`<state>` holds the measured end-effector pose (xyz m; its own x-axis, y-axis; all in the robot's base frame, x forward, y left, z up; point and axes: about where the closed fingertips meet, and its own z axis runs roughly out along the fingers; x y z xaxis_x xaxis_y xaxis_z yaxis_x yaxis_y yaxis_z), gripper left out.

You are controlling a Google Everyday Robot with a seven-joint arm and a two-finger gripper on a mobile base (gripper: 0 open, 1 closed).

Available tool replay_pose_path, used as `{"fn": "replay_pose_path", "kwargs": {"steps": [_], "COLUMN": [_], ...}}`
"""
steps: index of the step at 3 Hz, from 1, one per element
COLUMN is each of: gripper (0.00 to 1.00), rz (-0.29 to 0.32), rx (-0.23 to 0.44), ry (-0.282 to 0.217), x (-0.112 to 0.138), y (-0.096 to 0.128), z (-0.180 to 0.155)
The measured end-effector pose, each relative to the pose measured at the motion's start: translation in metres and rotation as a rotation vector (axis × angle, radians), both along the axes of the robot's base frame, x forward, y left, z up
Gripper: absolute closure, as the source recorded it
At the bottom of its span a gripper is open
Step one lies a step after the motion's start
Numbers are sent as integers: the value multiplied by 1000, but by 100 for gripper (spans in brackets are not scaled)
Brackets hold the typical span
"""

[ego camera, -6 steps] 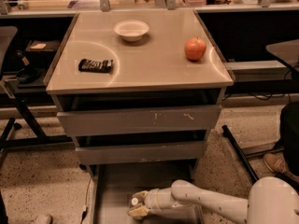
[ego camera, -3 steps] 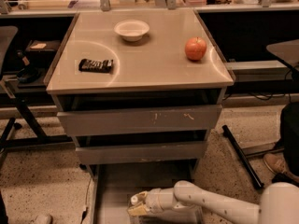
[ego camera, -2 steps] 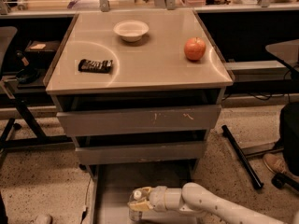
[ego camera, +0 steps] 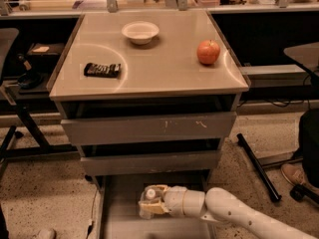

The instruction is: Pick blue plastic bottle from bottom drawer and place on counter

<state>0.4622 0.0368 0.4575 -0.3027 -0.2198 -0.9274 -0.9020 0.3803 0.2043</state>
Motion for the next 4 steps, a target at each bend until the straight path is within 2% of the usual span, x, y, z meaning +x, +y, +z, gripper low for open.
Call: {"fn": "replay_pose_path", "kwargs": {"steps": [2,3,4], "gripper": [100,100,100], "rz": [6,3,-2], "rx": [-46,-74,-114], "ry": [-22,-64,-129], "x": [2,1,7], "y": [-2,-1,2], "z": [25,77,148]}}
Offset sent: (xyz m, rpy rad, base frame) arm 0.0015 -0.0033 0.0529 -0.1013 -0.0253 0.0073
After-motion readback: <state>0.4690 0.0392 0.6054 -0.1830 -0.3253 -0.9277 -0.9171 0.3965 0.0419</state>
